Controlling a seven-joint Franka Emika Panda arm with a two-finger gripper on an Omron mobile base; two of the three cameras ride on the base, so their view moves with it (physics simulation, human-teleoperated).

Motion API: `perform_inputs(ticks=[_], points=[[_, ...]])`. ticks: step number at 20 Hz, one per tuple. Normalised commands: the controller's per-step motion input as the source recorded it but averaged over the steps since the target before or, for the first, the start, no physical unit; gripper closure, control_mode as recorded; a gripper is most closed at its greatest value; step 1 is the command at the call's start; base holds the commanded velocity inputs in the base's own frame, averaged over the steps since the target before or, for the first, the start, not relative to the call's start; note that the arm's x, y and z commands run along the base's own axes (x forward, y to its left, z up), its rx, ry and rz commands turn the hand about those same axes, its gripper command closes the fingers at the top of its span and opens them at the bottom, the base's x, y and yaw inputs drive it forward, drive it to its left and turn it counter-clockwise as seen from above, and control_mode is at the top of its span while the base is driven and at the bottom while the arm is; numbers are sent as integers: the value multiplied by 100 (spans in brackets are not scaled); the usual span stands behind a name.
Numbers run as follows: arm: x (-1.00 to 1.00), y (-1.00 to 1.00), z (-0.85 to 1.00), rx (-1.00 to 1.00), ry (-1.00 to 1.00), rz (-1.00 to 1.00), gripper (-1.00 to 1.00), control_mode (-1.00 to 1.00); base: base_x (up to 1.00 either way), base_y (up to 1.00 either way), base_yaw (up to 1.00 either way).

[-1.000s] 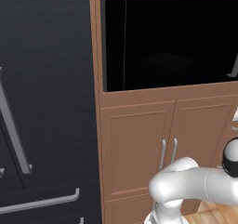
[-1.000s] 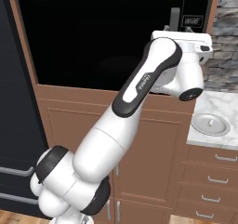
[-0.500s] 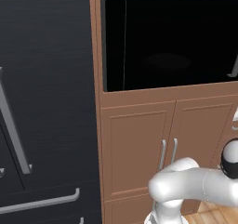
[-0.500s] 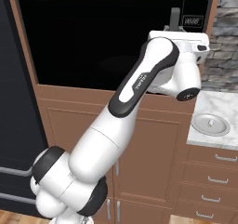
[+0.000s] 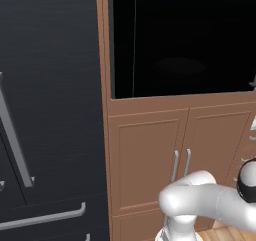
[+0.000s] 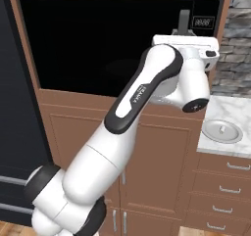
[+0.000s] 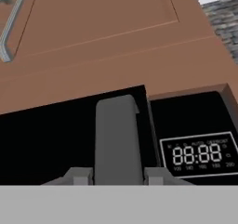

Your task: Pick the marshmallow from the counter and place it in the microwave. Then turn on the microwave.

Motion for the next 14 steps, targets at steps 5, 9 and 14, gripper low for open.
perform_inputs(ticks=[5,9,14], points=[[-51,1,0,0,0,5,100,-100,0,0,0],[-59,2,0,0,0,6,100,-100,0,0,0],[-64,2,0,0,-1,5,100,-100,0,0,0]])
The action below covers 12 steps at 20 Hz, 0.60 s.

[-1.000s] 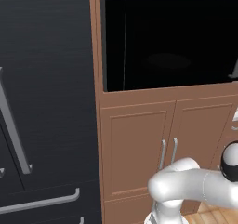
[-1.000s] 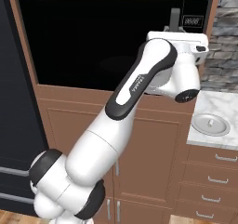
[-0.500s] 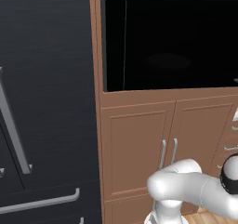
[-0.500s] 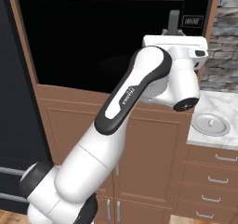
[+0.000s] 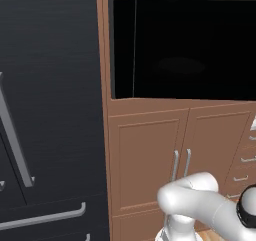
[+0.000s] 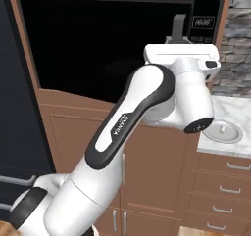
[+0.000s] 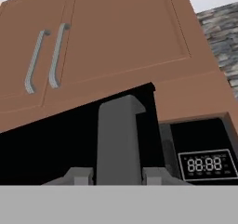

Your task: Pick the marshmallow from the counter and place it in the microwave. Then turn on the microwave.

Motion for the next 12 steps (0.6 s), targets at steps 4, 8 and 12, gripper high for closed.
perform_inputs(ticks=[4,8,12], points=[[-71,5,0,0,-3,4,100,-100,0,0,0],[-66,10,0,0,-4,3,100,-100,0,0,0],[-64,16,0,0,-6,1,100,-100,0,0,0]])
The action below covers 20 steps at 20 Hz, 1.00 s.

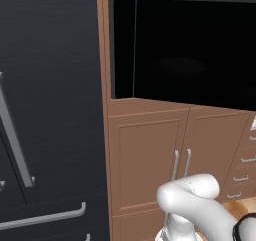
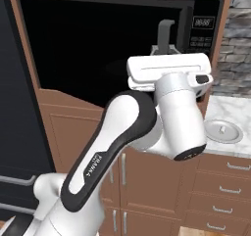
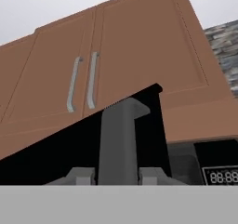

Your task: Pick the marshmallow from the counter and place it in the microwave. Then turn on the microwave.

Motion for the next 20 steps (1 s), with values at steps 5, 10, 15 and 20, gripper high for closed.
perform_inputs(ticks=[5,10,15,20], points=[[-56,22,0,0,-6,0,100,-100,0,0,0],[-47,29,0,0,-3,0,100,-100,0,0,0],[-55,31,0,-1,0,0,100,-100,0,0,0],[-56,35,0,-3,0,0,100,-100,0,0,0]])
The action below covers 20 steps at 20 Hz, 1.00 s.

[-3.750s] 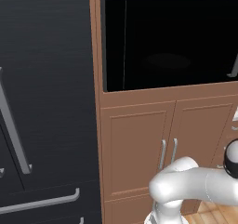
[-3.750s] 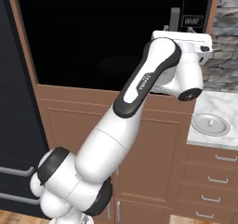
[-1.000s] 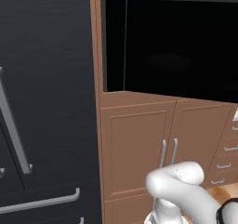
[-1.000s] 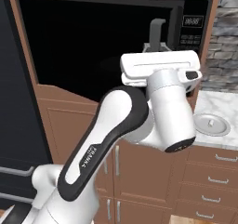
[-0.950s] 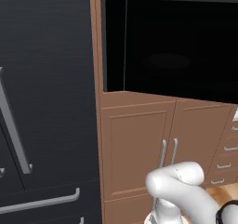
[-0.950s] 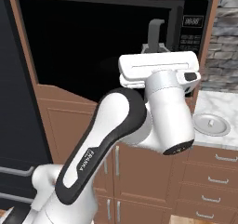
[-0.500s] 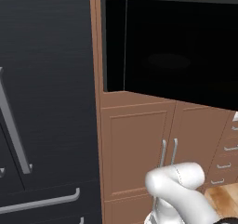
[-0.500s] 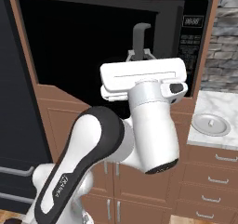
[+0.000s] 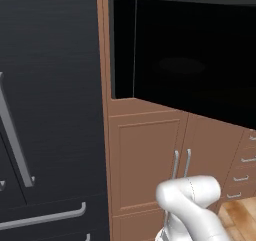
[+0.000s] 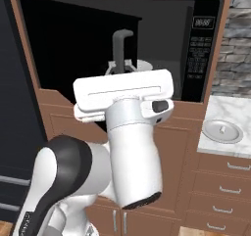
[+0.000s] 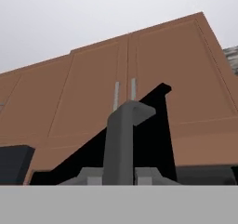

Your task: Pick the marshmallow from the counter and place it in the microwave. Then turn on the microwave.

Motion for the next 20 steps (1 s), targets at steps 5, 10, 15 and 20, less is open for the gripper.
perform_inputs(ticks=[5,10,15,20], points=[[-53,30,0,-2,0,0,100,-100,0,0,0],[-48,40,0,-4,0,0,100,-100,0,0,0],[-47,42,0,-5,0,0,100,-100,0,0,0],[-37,37,0,-3,0,0,100,-100,0,0,0]])
